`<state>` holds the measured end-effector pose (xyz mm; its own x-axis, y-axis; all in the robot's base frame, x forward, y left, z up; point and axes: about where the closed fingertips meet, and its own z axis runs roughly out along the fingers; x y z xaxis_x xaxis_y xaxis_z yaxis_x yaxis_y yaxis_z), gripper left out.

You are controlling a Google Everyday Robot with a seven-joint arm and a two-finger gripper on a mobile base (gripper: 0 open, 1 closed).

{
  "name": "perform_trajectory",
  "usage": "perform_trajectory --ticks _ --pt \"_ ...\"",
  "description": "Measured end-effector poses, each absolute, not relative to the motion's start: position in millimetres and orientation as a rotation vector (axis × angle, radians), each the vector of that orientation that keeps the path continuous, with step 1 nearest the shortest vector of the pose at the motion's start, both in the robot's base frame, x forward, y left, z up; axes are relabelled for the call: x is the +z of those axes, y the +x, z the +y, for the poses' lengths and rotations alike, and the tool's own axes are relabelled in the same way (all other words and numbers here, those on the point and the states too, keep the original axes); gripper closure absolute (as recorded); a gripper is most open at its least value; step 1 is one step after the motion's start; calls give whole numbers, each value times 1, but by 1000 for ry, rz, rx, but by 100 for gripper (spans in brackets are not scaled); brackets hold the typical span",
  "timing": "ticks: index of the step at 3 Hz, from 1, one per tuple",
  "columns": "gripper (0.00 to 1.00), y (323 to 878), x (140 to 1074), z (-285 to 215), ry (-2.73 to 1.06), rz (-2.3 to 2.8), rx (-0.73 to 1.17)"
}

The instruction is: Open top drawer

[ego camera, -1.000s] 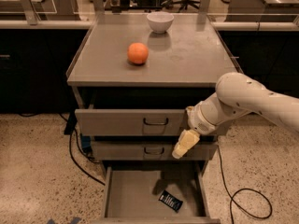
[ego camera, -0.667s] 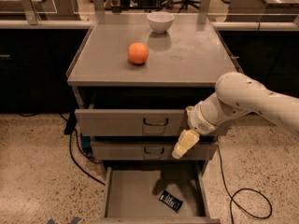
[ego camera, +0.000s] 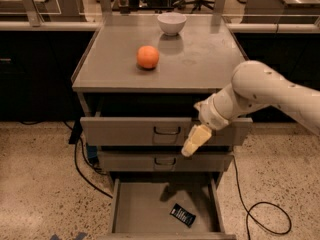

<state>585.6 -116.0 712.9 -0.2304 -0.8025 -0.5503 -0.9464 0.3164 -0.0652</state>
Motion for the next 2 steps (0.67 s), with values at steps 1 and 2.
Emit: perform_trajectory --ticks 1,2 --pt "0 618 752 -108 -1545 2007 386" --pt "0 618 751 -108 -1544 2007 386"
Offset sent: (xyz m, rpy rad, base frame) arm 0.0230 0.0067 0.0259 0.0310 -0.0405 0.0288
